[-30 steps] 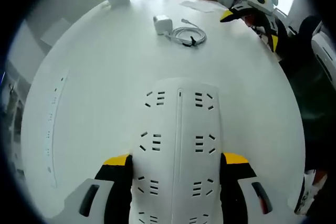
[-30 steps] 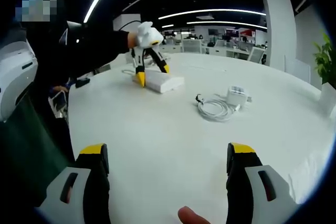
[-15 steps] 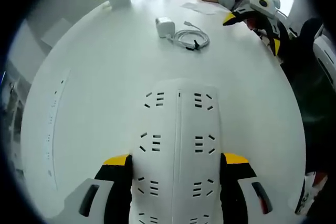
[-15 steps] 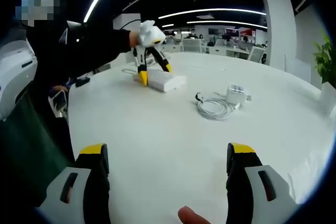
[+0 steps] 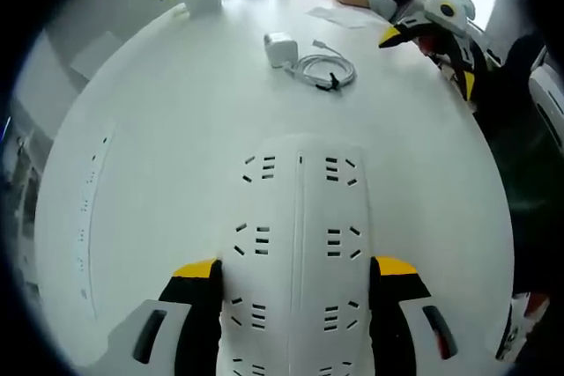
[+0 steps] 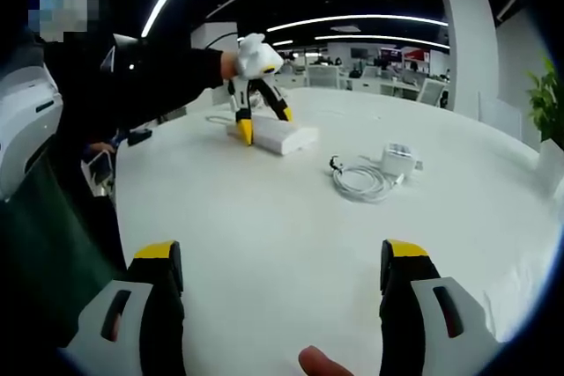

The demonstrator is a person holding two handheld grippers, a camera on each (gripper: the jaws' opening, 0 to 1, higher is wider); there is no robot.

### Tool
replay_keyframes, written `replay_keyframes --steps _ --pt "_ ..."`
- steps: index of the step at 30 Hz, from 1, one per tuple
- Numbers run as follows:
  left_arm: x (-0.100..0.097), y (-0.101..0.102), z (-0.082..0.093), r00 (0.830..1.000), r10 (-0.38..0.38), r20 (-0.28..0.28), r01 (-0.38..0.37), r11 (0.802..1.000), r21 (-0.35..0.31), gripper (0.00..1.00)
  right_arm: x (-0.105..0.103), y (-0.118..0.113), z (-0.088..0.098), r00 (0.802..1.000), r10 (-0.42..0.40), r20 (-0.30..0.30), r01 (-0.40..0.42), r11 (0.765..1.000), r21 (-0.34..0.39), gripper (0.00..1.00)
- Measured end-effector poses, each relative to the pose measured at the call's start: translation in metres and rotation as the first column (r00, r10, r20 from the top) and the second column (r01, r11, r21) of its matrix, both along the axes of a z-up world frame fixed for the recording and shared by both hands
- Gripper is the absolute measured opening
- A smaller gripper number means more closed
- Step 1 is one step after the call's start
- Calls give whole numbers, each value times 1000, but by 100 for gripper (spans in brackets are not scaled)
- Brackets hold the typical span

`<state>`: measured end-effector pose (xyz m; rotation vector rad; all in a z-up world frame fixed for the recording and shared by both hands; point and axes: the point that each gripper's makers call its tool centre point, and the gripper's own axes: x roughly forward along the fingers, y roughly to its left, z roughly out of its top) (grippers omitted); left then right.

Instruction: Straighten the power strip on the desk, plug the charger into it

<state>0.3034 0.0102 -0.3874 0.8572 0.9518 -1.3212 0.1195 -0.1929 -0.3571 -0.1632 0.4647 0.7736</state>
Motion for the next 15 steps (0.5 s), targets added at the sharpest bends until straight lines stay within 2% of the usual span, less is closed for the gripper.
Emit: replay_keyframes --steps 15 --pt "1 -9 0 1000 9 0 -9 1000 -9 68 -1 0 0 1000 -2 0 2 1000 -1 92"
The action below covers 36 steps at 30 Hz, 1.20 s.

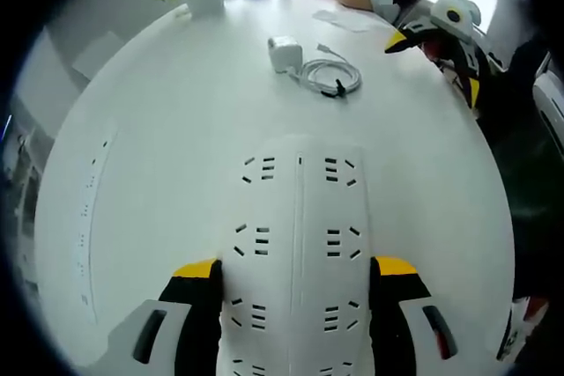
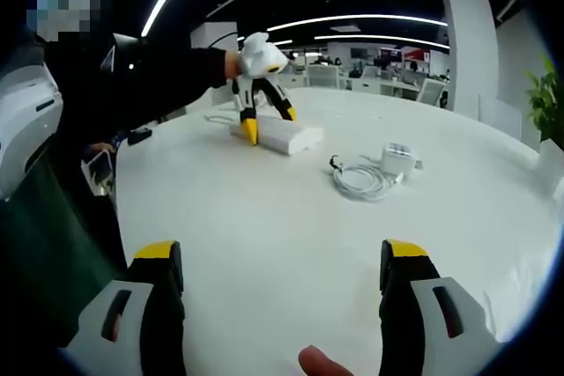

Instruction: Straighten the power strip on the desk, plug the charger into it

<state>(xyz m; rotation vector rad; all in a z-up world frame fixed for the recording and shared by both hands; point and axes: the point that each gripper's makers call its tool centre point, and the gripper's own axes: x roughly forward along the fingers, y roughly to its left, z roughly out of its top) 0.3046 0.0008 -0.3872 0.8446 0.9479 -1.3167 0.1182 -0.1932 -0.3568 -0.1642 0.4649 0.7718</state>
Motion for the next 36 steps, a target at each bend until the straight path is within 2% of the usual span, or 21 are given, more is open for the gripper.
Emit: replay_keyframes --steps 36 --pt "12 -25 -1 999 44 1 -44 999 -16 68 -1 -1 -2 1000 -6 5 6 1000 -8 92"
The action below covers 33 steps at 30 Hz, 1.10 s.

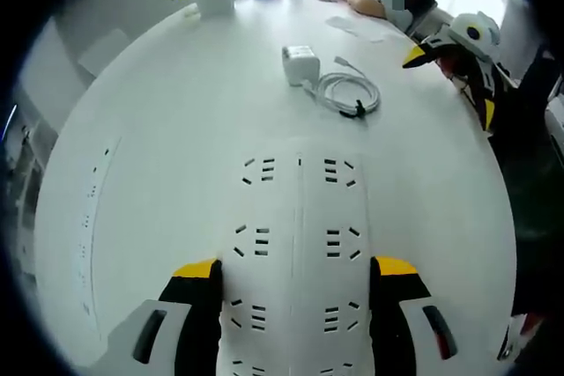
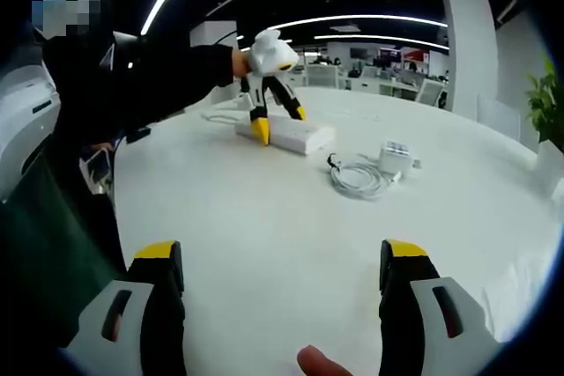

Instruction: Straighten the power strip on the desk, plug the charger into it

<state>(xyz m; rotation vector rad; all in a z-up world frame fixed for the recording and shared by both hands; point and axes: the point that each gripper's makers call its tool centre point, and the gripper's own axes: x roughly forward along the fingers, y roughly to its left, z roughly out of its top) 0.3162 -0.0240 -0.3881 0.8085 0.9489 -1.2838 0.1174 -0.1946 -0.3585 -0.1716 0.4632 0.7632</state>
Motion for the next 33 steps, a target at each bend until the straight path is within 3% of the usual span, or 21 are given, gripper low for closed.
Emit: replay_keyframes --steps 33 --pt "3 -16 1 1000 21 0 -21 1000 -1 68 0 4 0 1000 4 1 -4 1000 15 92"
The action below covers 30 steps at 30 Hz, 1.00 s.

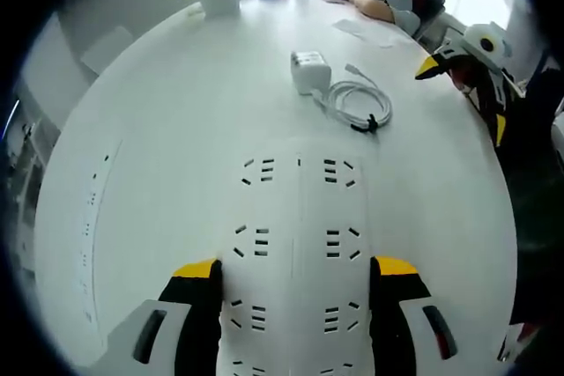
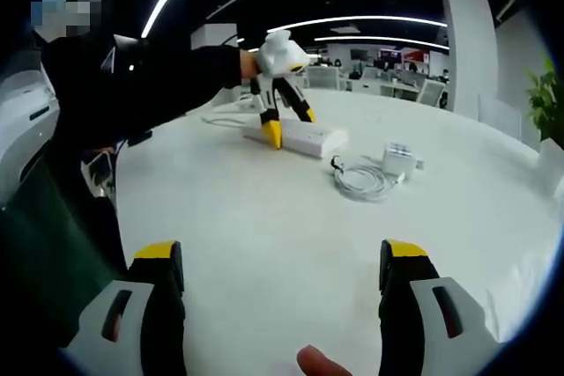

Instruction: Straighten the power strip on the desk, plug the charger into it

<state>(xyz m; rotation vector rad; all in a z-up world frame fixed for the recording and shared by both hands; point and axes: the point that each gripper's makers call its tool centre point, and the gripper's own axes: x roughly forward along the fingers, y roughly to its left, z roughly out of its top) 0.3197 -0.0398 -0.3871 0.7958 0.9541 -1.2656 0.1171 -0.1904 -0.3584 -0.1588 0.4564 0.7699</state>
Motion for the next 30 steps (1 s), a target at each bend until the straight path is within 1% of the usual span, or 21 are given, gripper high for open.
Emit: replay_keyframes --steps 8,13,16,19,30 --pt "2 -5 0 1000 3 0 -3 1000 3 68 0 -3 1 1000 -10 3 10 1000 2 92" --pt "2 -8 0 1000 3 1 -3 1000 2 68 -1 -1 7 1000 -4 18 4 1000 8 92" --pt "3 -10 0 1000 1 1 -1 1000 2 68 -1 -3 6 1000 -7 17 7 1000 2 92" --pt "2 -11 0 1000 3 0 -3 1000 0 68 -1 -4 6 1000 -11 18 11 1000 13 92" --pt "3 -18 0 1000 8 1 -8 1000 -3 68 -2 -6 4 1000 -9 14 9 1000 14 91"
